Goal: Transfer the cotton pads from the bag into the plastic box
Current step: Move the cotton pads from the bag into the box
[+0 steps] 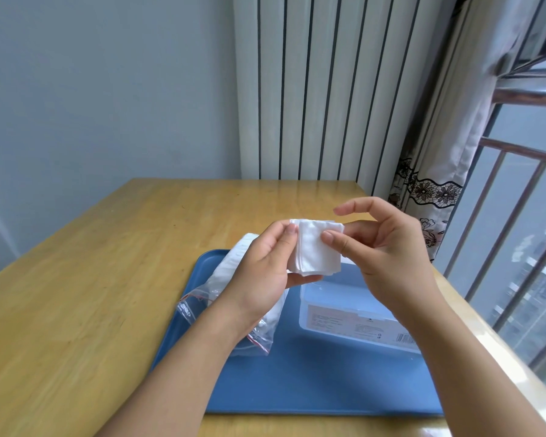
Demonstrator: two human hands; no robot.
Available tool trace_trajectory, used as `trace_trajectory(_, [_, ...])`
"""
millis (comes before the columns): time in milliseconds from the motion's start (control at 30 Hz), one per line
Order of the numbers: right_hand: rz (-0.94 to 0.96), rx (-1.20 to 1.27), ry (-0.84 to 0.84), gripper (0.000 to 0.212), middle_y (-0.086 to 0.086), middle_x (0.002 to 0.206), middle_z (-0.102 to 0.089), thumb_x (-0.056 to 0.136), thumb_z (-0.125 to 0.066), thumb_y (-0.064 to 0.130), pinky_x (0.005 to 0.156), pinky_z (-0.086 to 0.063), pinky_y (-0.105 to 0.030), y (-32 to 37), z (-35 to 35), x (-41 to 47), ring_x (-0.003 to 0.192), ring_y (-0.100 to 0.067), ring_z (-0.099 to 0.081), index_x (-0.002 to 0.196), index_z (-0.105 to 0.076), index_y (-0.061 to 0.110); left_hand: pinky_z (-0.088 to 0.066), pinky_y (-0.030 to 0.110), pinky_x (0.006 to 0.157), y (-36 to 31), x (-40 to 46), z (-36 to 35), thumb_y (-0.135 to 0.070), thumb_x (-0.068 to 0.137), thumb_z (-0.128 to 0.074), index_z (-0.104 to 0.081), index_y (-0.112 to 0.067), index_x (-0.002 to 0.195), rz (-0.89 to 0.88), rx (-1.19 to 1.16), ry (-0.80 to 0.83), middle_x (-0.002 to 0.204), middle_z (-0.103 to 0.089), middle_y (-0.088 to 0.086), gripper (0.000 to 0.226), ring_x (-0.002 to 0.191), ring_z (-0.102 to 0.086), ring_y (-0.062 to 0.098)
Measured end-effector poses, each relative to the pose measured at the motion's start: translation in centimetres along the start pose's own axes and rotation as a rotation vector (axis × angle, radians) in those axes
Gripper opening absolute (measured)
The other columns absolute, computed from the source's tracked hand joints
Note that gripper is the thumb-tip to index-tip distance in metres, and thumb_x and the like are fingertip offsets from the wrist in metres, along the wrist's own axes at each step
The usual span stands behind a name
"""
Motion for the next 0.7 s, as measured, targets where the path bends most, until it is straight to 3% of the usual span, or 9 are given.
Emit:
trace_trajectory(200, [0.007,-0.066,-0.055,0.031,-0.01,0.073,-0.076,0.076,-0.084,0.006,0.068,-0.058,-0.046,0.2,0.2,0.0,0.065,-0.027,-0.072,0.1,-0.065,0.012,-0.061,0.044,0.089,0.1,-0.1,-0.1,-0.029,0.109,-0.037,-0.062,-0.008,0.123,-0.002,0.028,0.012,0.123,-0.07,0.015,0.037,0.117,-0.066,0.031])
trace_trajectory(333, [0.012,-0.083,-0.062,0.031,-0.013,0.073,-0.073,0.075,-0.085,0.005,0.068,-0.059,-0.049,0.0,0.1,0.0,0.066,-0.032,-0.071,0.097,-0.066,0.014,-0.06,0.042,0.091,-0.2,-0.4,-0.4,-0.041,0.096,-0.053,-0.061,-0.008,0.126,-0.013,0.049,0.062,0.121,-0.073,0.011,0.045,0.112,-0.07,0.025])
trace_trajectory(433, [0.033,-0.13,-0.076,0.03,-0.005,0.075,-0.069,0.076,-0.086,0.013,0.061,-0.055,-0.036,-0.3,0.0,-0.1,0.063,-0.018,-0.063,0.099,-0.067,0.017,-0.061,0.037,0.088,0.0,-0.4,-0.6,-0.017,0.1,-0.057,-0.058,-0.01,0.127,-0.018,0.105,0.049,0.124,-0.071,0.009,0.028,0.11,-0.071,0.022])
trace_trajectory(500, [0.009,-0.163,-0.092,0.036,0.002,0.091,-0.068,0.079,-0.082,0.031,0.066,-0.052,-0.023,-0.4,-0.1,-0.2,0.078,-0.011,-0.065,0.11,-0.065,0.022,-0.061,0.038,0.089,0.2,-0.3,-0.5,-0.01,0.104,-0.05,-0.056,-0.012,0.129,0.0,0.106,0.038,0.127,-0.069,0.01,0.026,0.115,-0.068,0.024])
trace_trajectory(567, [-0.067,-0.187,-0.024,0.054,0.011,0.116,-0.063,0.081,-0.067,0.056,0.082,-0.05,-0.017,-0.7,-0.7,-0.4,0.106,-0.003,-0.062,0.128,-0.056,0.032,-0.059,0.042,0.093,0.2,-0.3,-0.6,-0.01,0.106,-0.045,-0.053,-0.015,0.134,0.01,0.094,0.042,0.13,-0.067,0.01,0.03,0.118,-0.066,0.026])
trace_trajectory(633, [-0.138,-0.109,0.104,0.067,0.02,0.133,-0.051,0.084,-0.053,0.067,0.1,-0.047,-0.024,-1.0,-1.8,-1.0,0.126,0.003,-0.05,0.144,-0.04,0.039,-0.057,0.043,0.097,0.1,-0.7,-1.1,-0.013,0.106,-0.042,-0.048,-0.02,0.14,-0.002,0.088,0.084,0.133,-0.066,0.007,0.035,0.119,-0.066,0.022])
trace_trajectory(700, [-0.134,-0.052,0.195,0.068,0.026,0.138,-0.044,0.09,-0.043,0.067,0.107,-0.047,-0.033,-1.0,-3.0,-1.7,0.132,0.001,-0.047,0.151,-0.027,0.042,-0.057,0.032,0.094,0.1,-1.2,-1.9,-0.016,0.107,-0.039,-0.041,-0.029,0.144,-0.03,0.114,0.14,0.125,-0.069,-0.01,0.04,0.114,-0.068,0.009])
Point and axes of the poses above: each hand's wrist, its own x-axis towards the middle knuckle, its own z-axis out of the back of the hand, y = z × x, the point moved 4 cm from there along x, towards the middle knuckle
